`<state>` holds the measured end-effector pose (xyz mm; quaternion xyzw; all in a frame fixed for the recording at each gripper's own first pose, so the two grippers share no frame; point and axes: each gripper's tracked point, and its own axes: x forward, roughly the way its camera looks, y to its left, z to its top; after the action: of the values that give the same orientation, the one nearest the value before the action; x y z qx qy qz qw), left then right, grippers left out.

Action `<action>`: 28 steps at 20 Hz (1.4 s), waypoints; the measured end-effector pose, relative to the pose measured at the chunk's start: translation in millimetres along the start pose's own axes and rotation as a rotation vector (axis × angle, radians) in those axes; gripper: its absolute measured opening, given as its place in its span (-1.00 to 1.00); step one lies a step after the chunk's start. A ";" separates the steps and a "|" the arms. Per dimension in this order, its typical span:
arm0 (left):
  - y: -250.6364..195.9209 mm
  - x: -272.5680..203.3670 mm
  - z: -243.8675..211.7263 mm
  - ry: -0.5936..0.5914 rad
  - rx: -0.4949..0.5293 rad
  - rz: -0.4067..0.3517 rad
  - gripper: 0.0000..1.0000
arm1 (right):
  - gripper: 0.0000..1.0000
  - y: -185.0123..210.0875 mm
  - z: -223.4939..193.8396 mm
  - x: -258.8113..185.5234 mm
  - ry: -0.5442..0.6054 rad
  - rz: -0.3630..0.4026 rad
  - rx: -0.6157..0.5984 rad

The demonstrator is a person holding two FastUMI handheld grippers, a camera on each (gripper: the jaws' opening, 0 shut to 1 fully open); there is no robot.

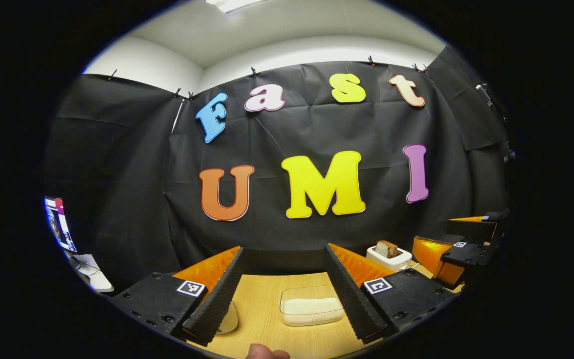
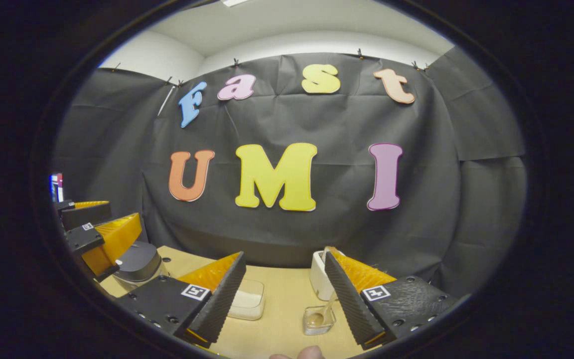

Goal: Close the left gripper, press the button to open the rice cooker; take a wooden spoon from the chopstick holder with the right hand, scoop a spoonful of rice and pour it into the rice cooker, then put the wooden spoon back into the chopstick holder.

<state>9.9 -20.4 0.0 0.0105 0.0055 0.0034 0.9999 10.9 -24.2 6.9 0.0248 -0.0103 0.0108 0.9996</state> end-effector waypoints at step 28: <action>-7.2 48.5 -2.6 0.072 0.040 0.112 0.98 | 0.91 -106.7 -140.5 115.5 0.378 0.040 0.172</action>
<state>58.5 -27.1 -3.3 0.0305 0.0409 0.0595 0.9969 131.6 -121.3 -136.2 0.1076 0.1780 0.0362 0.9775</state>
